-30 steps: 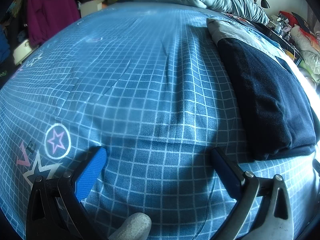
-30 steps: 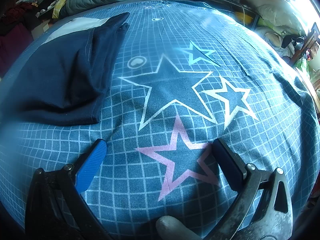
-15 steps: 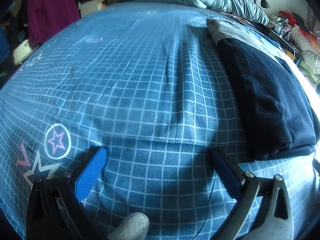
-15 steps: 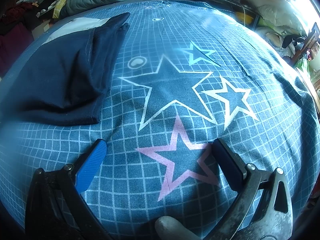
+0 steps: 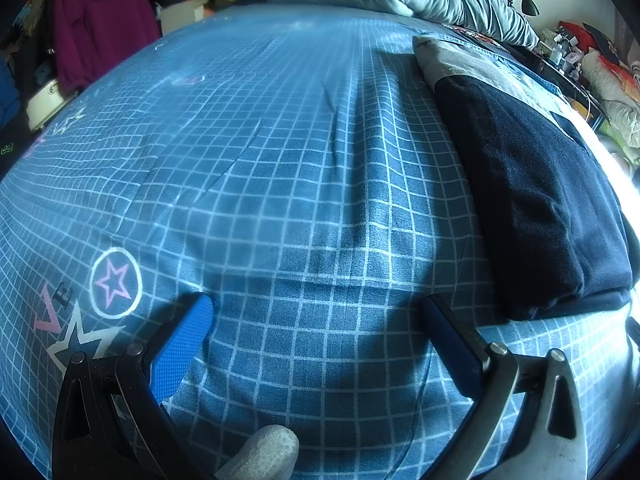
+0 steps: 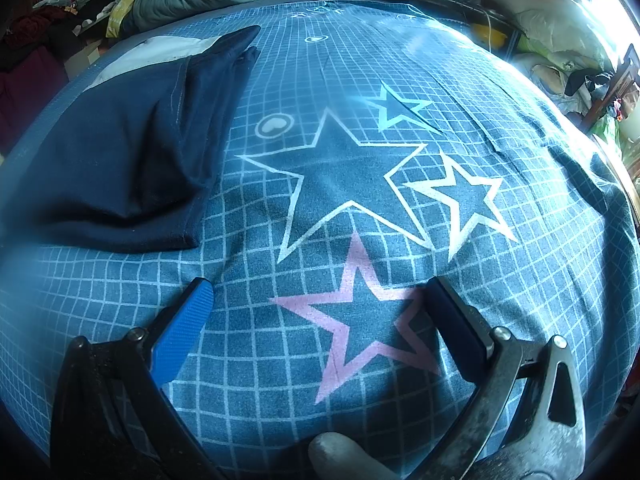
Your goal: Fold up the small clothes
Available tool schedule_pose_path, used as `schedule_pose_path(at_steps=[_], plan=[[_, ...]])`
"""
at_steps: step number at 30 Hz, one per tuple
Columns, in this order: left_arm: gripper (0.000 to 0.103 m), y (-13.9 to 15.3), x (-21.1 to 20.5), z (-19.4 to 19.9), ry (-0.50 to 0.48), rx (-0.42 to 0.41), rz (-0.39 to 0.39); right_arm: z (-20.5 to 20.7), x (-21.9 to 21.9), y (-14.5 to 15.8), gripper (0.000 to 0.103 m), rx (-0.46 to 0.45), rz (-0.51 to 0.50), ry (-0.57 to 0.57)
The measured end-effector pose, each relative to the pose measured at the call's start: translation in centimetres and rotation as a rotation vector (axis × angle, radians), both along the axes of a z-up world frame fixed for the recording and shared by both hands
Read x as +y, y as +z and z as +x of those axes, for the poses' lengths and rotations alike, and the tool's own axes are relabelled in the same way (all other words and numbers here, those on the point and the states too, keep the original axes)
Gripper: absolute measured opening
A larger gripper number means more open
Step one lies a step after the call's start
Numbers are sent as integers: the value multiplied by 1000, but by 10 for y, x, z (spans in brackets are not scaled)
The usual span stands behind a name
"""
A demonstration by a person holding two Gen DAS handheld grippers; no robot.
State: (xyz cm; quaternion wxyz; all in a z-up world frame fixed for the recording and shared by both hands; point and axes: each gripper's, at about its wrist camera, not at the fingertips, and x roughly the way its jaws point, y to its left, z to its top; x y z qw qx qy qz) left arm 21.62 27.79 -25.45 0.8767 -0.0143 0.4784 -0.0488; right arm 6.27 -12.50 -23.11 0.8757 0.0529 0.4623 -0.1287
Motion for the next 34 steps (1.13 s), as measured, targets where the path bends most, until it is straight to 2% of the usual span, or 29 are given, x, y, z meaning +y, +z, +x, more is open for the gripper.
schedule_pose_path(at_steps=[4, 8, 11, 13, 16, 18, 20, 22, 25, 32, 34], plan=[[103, 1, 1, 1, -2, 11, -11, 2, 2, 1, 103, 9, -8, -4], [103, 12, 6, -2, -19, 27, -55, 5, 0, 6, 103, 25, 5, 0], [103, 35, 11, -13, 0, -17, -84, 7, 0, 15, 103, 32, 32, 14], [103, 56, 13, -23, 8, -64, -99, 3, 2, 33, 103, 0, 27, 22], [103, 97, 7, -44, 1, -169, -69, -5, 19, 80, 103, -87, -27, 60], [103, 132, -7, -67, -16, -293, 18, -19, 39, 127, 103, -182, -98, 71], [103, 172, -22, -94, -33, -456, 108, -38, 56, 170, 103, -273, -144, 56], [103, 203, -31, -118, -50, -559, 101, -56, 69, 205, 103, -345, -136, 53], [103, 231, -38, -132, -93, -567, 7, -63, 82, 225, 103, -356, -57, 96], [103, 260, -41, -151, -101, -551, -46, -59, 95, 226, 103, -336, -23, 149], [103, 265, -42, -153, -90, -554, -40, -60, 96, 228, 103, -338, -25, 155]])
